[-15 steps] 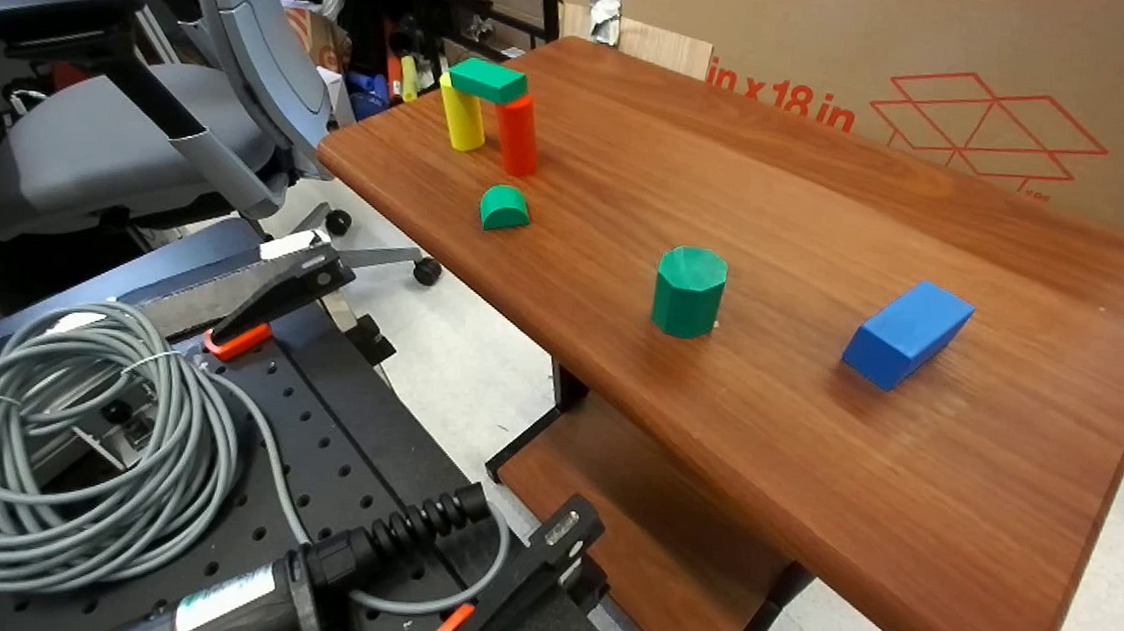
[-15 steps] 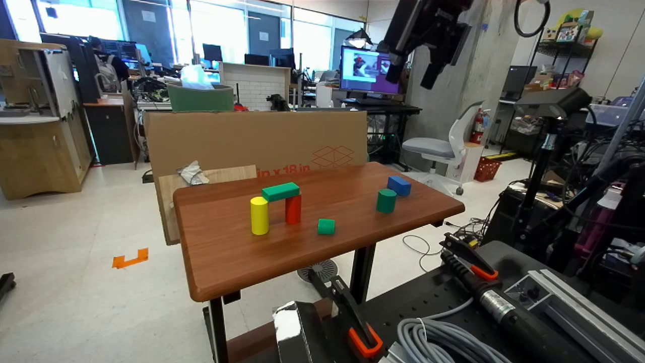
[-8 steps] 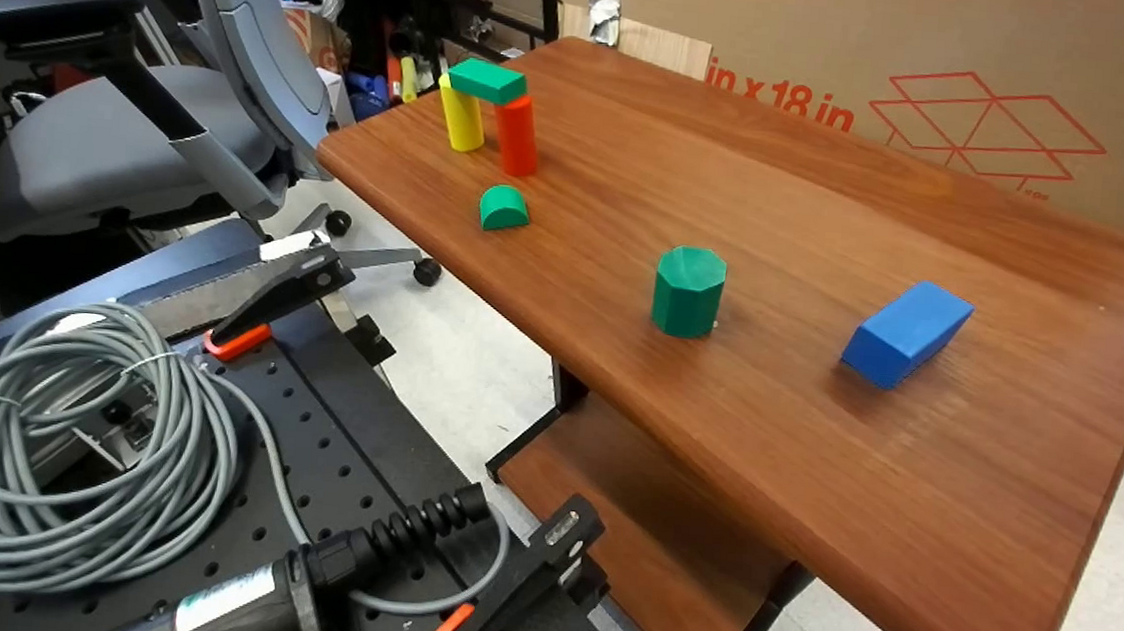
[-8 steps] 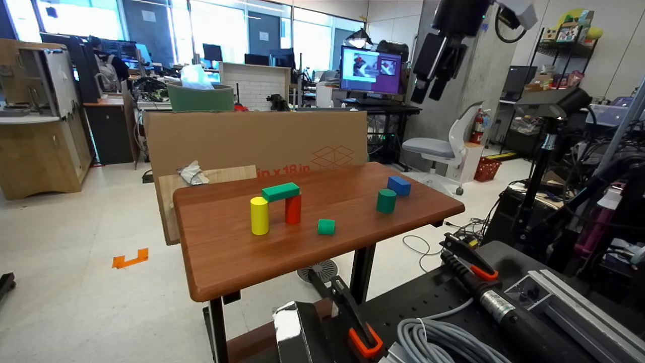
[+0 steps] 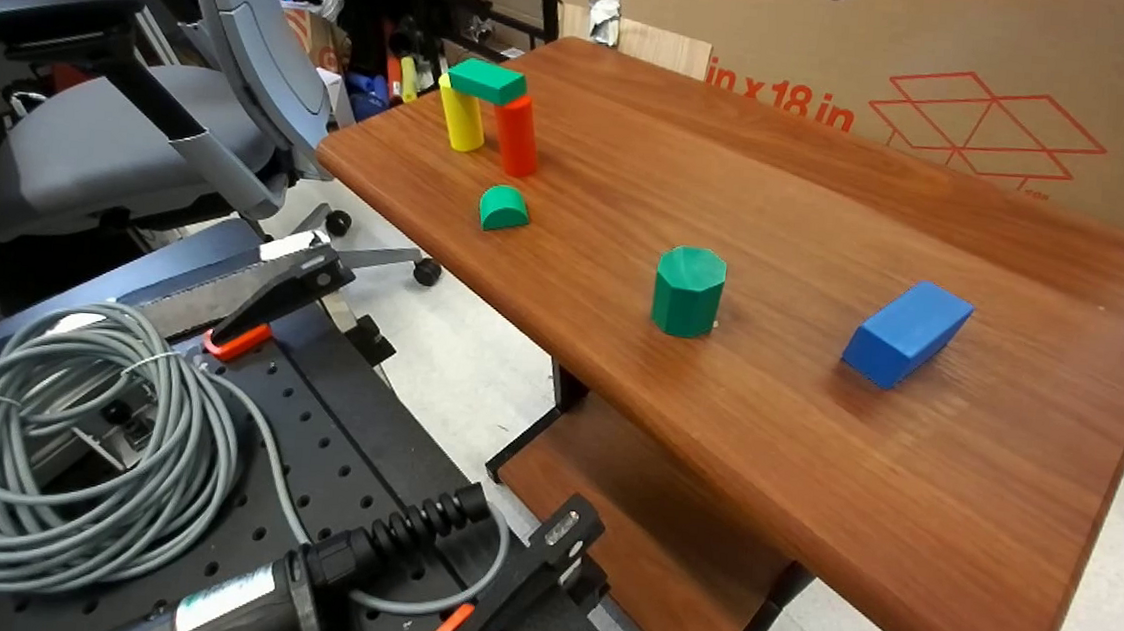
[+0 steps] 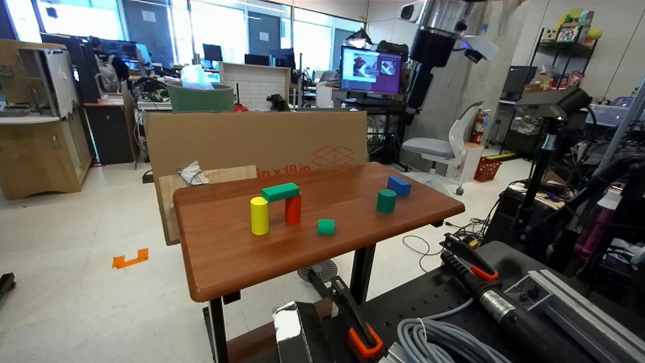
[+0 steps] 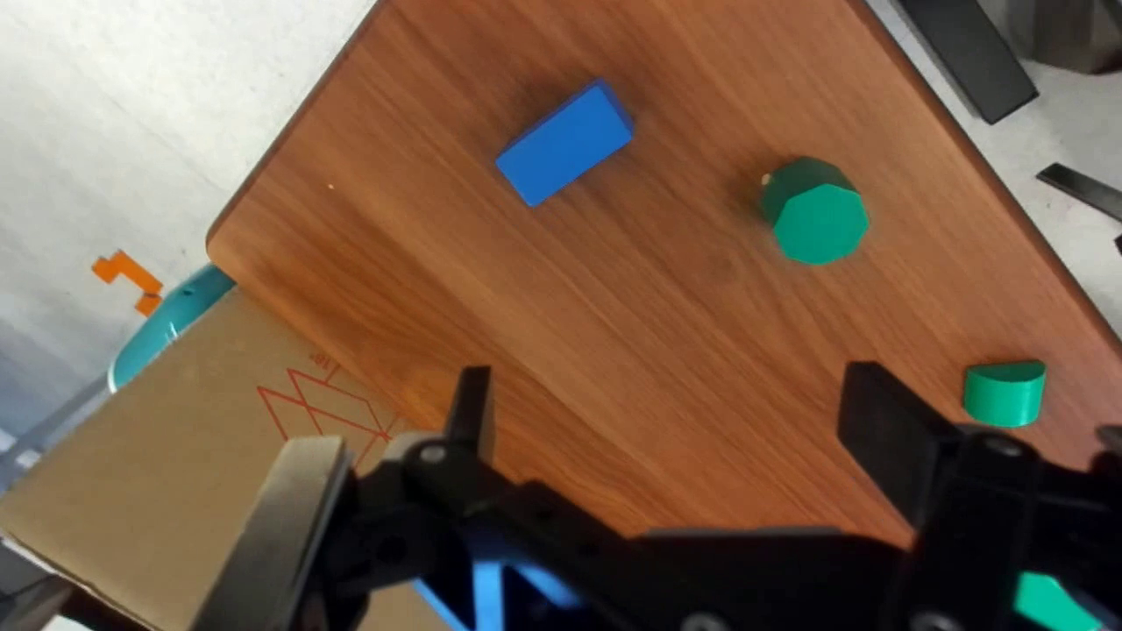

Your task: Put the blue block on top of the stack on the left.

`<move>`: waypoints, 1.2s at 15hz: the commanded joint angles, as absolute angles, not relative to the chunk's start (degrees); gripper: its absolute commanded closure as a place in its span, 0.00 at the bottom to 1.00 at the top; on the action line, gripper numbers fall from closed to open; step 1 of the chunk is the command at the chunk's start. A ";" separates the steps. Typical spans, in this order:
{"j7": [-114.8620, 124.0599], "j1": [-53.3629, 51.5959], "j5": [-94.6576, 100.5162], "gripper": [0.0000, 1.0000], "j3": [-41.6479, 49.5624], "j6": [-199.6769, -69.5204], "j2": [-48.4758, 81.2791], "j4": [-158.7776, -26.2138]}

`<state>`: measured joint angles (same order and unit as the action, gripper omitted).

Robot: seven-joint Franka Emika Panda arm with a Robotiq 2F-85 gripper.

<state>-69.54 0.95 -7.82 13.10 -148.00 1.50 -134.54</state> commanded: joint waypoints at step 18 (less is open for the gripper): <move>-99.32 12.98 -8.16 0.00 4.10 -151.18 24.78 -120.45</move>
<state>-102.74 13.03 -12.29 3.67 -148.68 22.53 -120.78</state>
